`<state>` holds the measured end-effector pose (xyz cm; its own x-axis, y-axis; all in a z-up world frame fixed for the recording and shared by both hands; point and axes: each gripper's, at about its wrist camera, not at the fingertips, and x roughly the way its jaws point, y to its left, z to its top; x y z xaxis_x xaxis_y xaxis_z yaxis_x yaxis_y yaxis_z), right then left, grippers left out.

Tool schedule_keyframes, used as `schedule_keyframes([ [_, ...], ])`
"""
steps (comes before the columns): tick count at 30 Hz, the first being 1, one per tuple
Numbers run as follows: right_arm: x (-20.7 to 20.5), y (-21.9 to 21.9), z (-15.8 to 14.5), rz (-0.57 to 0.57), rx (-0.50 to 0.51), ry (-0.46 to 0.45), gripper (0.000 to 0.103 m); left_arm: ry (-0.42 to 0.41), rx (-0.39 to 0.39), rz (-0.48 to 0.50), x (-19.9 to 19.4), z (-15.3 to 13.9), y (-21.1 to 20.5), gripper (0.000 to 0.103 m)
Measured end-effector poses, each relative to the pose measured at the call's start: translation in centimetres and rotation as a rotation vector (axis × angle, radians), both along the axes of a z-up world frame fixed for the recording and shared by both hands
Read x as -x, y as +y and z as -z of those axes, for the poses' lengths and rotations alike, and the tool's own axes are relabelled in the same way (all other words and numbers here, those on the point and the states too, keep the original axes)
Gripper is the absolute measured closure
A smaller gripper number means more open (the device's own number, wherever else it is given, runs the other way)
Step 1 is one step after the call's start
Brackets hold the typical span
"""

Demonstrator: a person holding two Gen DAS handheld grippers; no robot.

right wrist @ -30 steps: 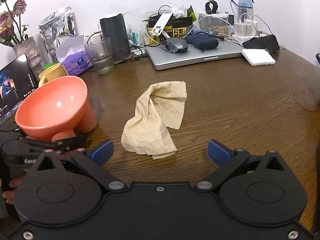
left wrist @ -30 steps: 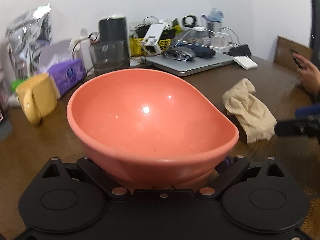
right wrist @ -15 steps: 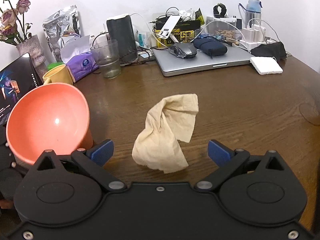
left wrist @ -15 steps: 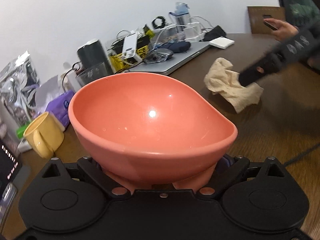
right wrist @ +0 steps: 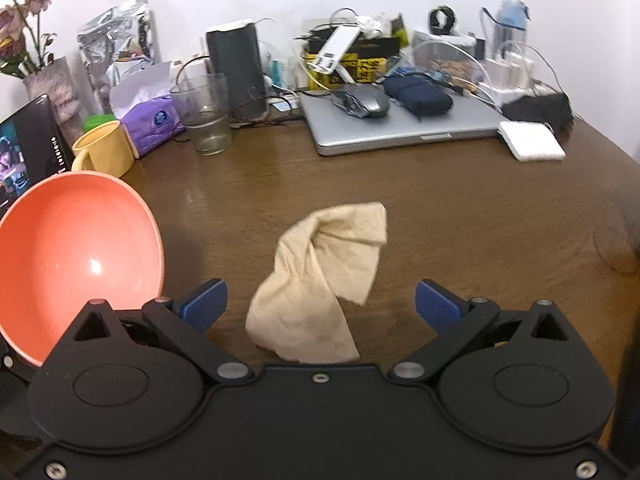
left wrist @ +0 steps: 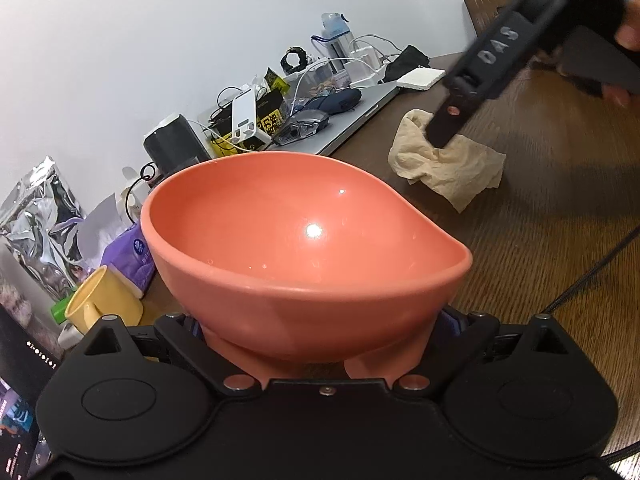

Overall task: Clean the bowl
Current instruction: 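Grasp the beige cloth with the right tool while the left tool holds the bowl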

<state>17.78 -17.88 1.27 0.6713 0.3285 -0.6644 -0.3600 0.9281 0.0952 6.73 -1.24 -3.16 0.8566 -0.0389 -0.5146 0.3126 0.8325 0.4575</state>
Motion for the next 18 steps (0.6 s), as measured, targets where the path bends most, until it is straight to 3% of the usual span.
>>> schedule_keyframes([
  [6, -3.4, 1.8, 1.0, -0.025, 0.022, 0.093, 0.002, 0.010, -0.002, -0.001, -0.1, -0.1, 0.0, 0.007],
  [18, -4.6, 3.3, 1.8, -0.017, 0.080, 0.099, 0.003, 0.032, 0.021, -0.022, -0.5, -0.3, 0.5, 0.007],
])
